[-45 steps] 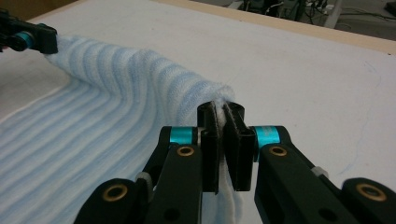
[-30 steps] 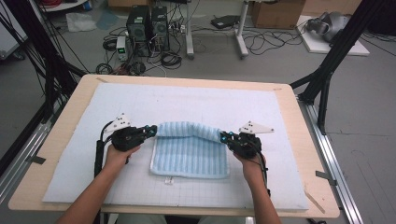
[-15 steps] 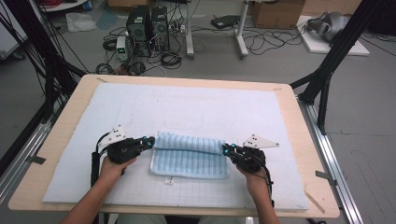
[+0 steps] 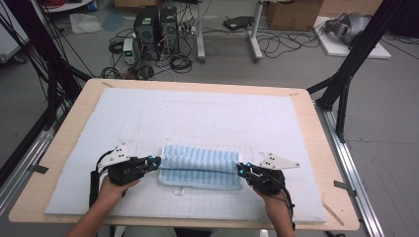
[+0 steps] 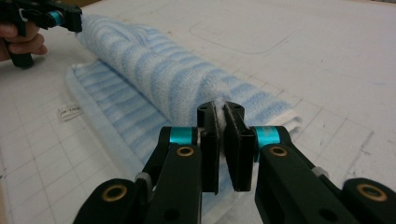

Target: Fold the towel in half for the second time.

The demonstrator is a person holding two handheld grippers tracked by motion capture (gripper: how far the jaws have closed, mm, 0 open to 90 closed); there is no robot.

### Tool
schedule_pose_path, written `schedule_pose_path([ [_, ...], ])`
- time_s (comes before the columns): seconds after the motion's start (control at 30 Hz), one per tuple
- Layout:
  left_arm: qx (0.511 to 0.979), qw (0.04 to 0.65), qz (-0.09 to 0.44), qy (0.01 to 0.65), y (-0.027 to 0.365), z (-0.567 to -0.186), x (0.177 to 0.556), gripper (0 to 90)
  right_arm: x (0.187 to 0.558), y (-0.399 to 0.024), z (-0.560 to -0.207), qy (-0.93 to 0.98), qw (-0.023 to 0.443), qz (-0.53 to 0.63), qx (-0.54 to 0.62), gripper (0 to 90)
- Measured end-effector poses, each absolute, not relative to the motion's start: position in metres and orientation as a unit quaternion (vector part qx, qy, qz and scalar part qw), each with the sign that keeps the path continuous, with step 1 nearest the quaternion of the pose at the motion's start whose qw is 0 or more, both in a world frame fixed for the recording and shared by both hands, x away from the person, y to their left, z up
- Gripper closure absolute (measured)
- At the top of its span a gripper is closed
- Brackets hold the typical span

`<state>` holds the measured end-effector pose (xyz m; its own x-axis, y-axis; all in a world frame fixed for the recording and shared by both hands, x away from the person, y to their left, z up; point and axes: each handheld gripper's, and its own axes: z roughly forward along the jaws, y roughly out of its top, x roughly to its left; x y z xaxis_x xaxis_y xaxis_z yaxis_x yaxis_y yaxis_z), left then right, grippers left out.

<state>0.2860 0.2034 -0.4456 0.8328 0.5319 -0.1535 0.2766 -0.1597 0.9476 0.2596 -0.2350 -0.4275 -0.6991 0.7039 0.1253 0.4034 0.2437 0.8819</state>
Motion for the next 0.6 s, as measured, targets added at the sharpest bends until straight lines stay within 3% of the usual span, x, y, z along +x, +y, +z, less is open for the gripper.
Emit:
schedule_pose_path([
  [0.3, 0.763, 0.58, 0.086, 0.272, 0.205, -0.449, 0.279, 86.0, 0.251, -0.236, -0.433, 0.789, 0.141, 0.482, 0.354, 83.2],
  [0.33, 0.76, 0.581, 0.085, 0.279, 0.206, -0.448, 0.28, 82.4, 0.251, -0.236, -0.433, 0.789, 0.138, 0.482, 0.356, 80.6],
  [0.43, 0.735, 0.592, 0.076, 0.323, 0.21, -0.447, 0.285, 55.5, 0.251, -0.241, -0.43, 0.773, 0.135, 0.498, 0.369, 66.2],
  [0.6, 0.725, 0.594, 0.09, 0.337, 0.208, -0.44, 0.295, 52.1, 0.259, -0.244, -0.425, 0.749, 0.146, 0.515, 0.39, 62.6],
])
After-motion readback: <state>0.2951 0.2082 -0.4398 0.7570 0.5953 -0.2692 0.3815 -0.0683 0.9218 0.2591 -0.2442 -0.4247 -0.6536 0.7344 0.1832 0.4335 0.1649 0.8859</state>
